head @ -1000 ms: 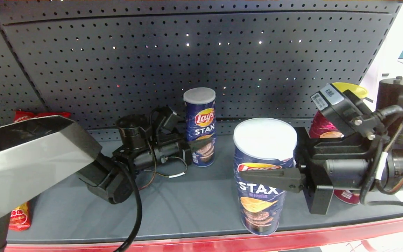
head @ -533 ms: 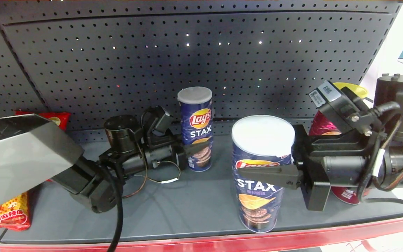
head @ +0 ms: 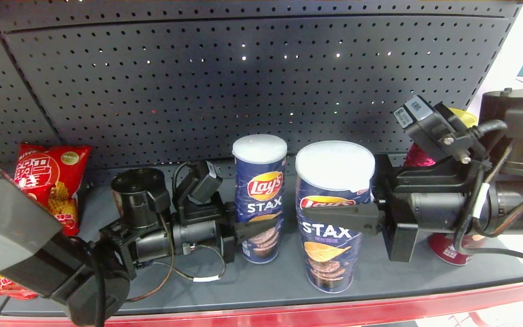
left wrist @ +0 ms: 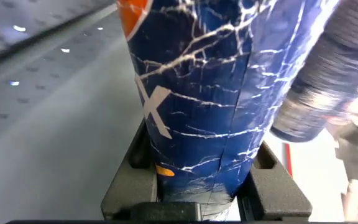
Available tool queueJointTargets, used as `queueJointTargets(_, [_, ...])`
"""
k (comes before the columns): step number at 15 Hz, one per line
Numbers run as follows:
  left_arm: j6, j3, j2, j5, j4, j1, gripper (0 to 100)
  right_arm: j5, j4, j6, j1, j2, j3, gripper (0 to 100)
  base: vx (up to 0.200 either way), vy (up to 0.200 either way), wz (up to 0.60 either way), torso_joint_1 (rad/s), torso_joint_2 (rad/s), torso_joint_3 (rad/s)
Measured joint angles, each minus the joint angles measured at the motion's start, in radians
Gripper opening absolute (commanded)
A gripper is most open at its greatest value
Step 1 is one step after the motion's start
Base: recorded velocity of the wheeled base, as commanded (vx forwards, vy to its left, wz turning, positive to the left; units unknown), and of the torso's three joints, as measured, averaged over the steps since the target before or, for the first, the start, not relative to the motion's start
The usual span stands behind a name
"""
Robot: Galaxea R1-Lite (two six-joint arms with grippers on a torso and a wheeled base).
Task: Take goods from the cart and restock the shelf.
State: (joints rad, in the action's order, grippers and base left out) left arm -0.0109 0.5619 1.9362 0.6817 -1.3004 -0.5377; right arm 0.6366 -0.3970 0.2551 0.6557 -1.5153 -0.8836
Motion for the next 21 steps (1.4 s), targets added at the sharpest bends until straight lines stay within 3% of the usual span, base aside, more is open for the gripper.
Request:
queueJointTargets(4, [-0.003,-0.072,-0.032,-0.005,0.001,-0.024,0,-0.002,0.0,-0.003,0.0,0.0,-0.008,0,0.0,0.0,0.0,0.0,0.0,0.0])
queueJointTargets(15, [-0.002,-0.124,-0.028,-0.034,-0.005,-0.068,0,-0.001,-0.002,-0.004,-0.004,-0.006,-0.01,0,0.0,0.0,0.0,0.0,0.0,0.0])
queueJointTargets(16, [-0.002,-0.14,-0.03,-0.033,-0.006,-0.068,100,0.0,-0.001,-0.004,-0.004,-0.006,-0.009,0,0.0,0.0,0.0,0.0,0.0,0.0])
queueJointTargets(21, [-0.001,-0.168,-0.039,-0.03,0.008,-0.069,100,0.0,-0.002,-0.003,-0.004,-0.011,-0.008,0,0.0,0.0,0.0,0.0,0.0,0.0])
